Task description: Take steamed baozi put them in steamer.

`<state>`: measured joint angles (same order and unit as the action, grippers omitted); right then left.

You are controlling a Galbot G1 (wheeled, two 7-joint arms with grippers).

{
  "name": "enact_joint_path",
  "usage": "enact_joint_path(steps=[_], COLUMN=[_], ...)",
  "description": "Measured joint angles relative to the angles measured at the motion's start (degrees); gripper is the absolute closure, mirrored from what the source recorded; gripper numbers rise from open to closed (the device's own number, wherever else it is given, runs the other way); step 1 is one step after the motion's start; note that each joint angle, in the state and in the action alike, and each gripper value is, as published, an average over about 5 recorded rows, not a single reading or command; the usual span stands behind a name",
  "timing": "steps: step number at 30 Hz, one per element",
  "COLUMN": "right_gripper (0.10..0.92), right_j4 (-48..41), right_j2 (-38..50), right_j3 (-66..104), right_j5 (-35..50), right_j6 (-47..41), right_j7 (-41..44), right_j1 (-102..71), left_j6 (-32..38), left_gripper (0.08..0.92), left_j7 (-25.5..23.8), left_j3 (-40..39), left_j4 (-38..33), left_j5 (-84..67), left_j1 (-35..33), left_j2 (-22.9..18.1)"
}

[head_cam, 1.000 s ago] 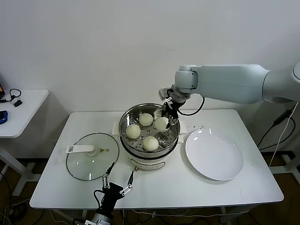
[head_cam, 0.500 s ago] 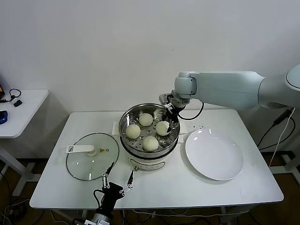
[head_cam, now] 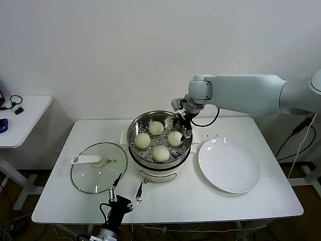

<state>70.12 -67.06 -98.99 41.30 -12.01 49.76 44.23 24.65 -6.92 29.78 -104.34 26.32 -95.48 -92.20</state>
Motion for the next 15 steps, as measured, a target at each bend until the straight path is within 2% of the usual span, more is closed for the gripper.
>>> enact_joint_path(steps=[8,15], right_gripper=[0.203,0.203], right_j4=[2.55,7.03], right_j2=[2.57,6.43], right_j3=[-0.74,-0.10], right_j5=[2.32,4.16], right_j6=[-0.43,-2.93], right_j7=[-2.11,-8.27], right_j1=[3.55,6.16], left_j6=[-0.05,-0.33], left_gripper=[0.177,0.177], left_j7=[0.21,0.25], left_j3=[-0.39,-0.41], left_j4=[-0.11,-0.16], left_j5=[0.11,0.11], left_j1=[-0.09,-0.09], left_j2=[0.00,0.00])
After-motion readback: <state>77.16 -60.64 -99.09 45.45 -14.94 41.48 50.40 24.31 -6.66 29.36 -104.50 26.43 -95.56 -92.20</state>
